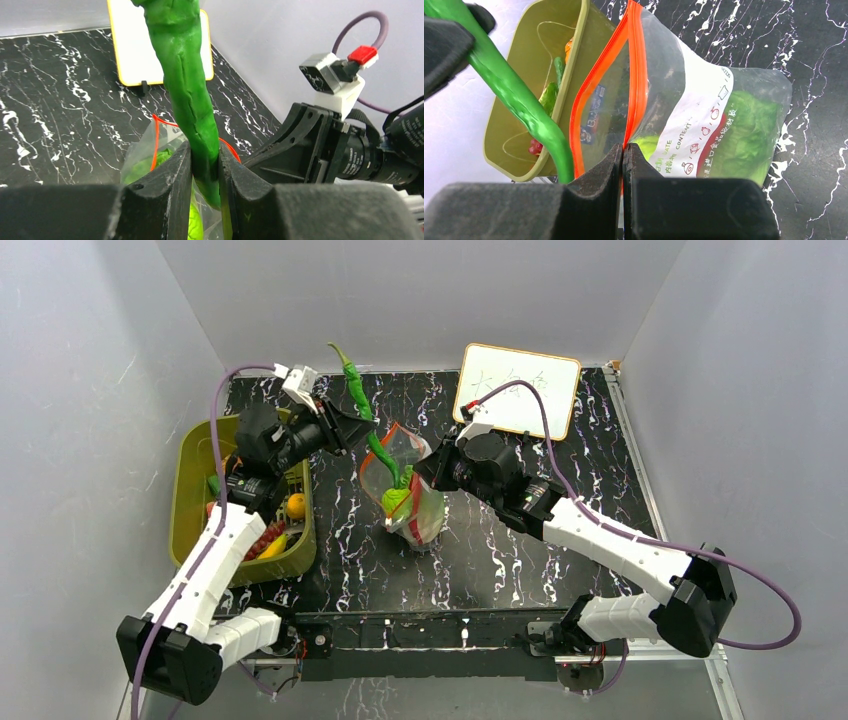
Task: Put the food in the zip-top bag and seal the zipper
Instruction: Place the fake vegetable in the zipper food storage bag.
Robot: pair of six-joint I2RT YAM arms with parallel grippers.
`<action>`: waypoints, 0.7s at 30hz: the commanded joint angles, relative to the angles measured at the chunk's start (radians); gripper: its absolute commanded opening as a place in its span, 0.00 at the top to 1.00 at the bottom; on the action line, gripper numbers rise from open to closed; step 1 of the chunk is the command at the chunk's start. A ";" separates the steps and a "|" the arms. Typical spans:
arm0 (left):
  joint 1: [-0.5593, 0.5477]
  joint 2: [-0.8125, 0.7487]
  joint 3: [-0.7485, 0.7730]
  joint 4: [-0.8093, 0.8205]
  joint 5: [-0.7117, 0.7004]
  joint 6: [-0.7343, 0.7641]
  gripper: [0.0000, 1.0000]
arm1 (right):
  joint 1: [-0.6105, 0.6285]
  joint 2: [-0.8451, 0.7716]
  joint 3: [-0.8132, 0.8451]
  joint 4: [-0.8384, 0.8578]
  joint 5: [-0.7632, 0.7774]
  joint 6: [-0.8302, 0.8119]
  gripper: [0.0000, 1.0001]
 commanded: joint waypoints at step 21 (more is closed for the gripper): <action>-0.203 0.013 -0.248 0.270 -0.056 0.195 1.00 | -0.001 -0.007 0.090 0.133 0.002 0.056 1.00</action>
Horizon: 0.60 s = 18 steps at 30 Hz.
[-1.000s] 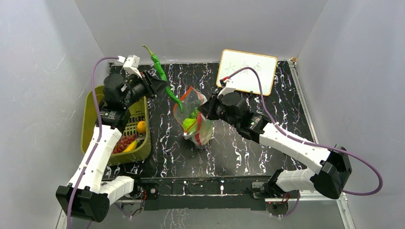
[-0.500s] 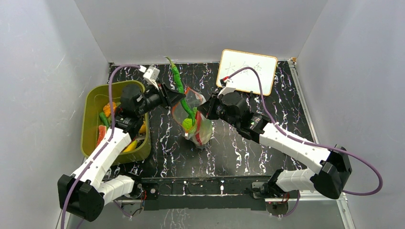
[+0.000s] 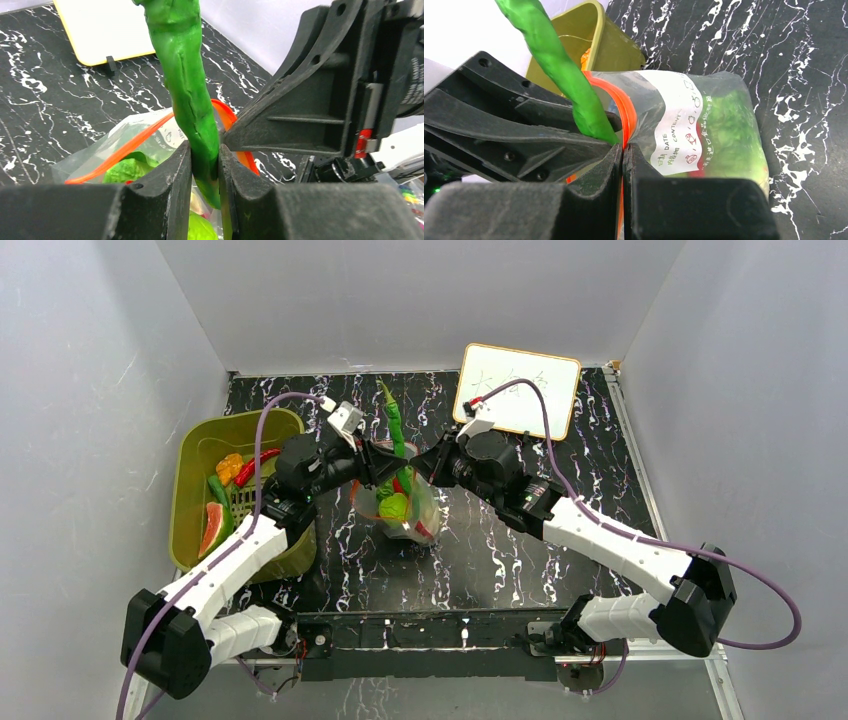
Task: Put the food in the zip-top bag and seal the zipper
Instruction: Place the fake vegetable in the zipper food storage bag.
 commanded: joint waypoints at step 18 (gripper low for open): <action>-0.056 -0.054 -0.089 0.178 -0.191 -0.047 1.00 | -0.001 -0.043 0.013 0.154 0.108 0.149 1.00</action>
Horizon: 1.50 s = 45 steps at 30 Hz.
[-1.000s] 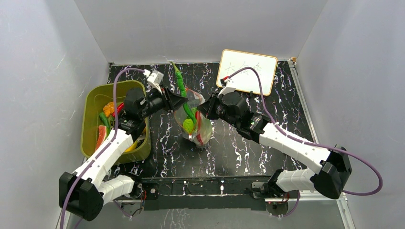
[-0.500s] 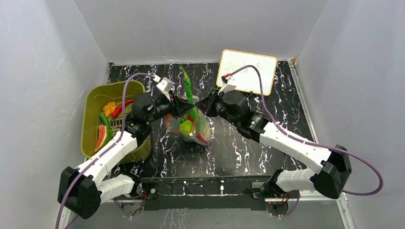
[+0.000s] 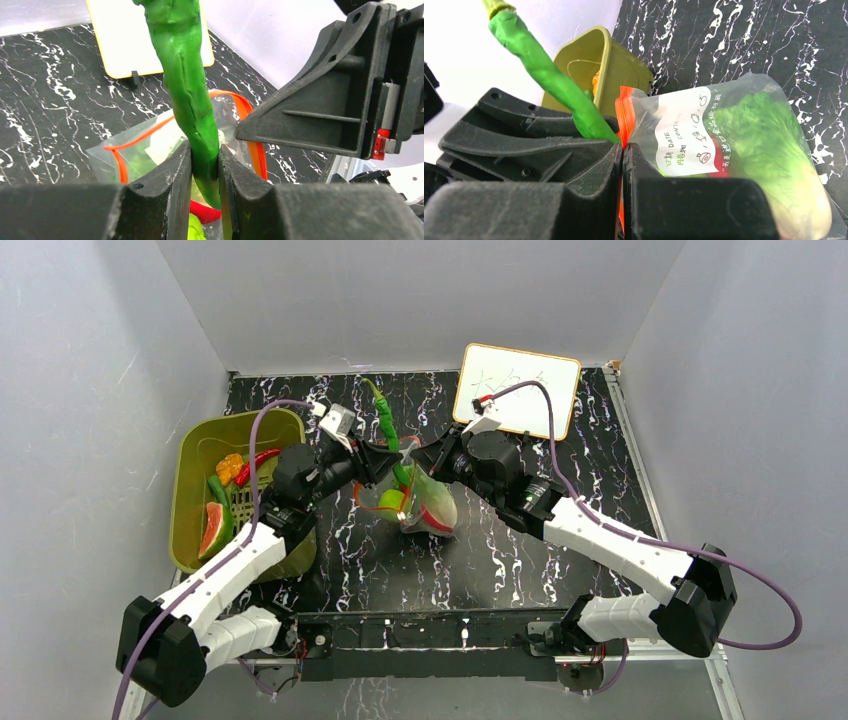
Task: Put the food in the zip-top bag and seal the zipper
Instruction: Place the fake vegetable in the zipper food storage bag.
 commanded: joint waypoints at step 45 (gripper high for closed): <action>-0.073 -0.072 0.271 -0.539 -0.616 -0.105 0.35 | -0.001 -0.065 -0.024 0.152 0.020 0.015 1.00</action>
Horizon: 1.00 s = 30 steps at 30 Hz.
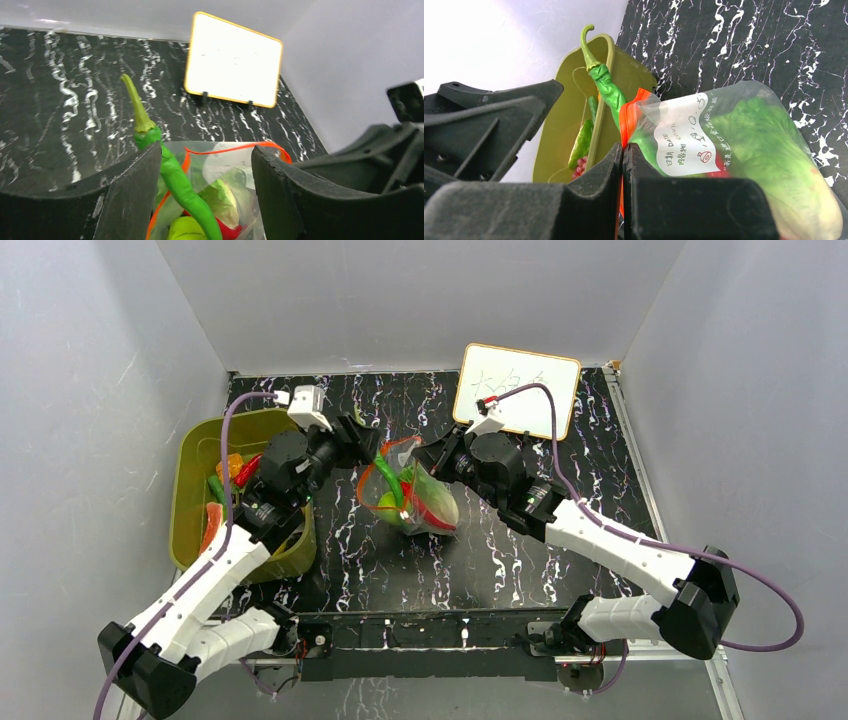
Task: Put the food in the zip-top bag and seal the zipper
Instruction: Place the fake vegetable in the zipper food storage bag.
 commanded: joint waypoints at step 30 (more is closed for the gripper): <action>0.057 0.107 0.394 -0.688 -0.338 -0.067 0.29 | -0.001 -0.087 -0.015 0.123 0.038 -0.050 1.00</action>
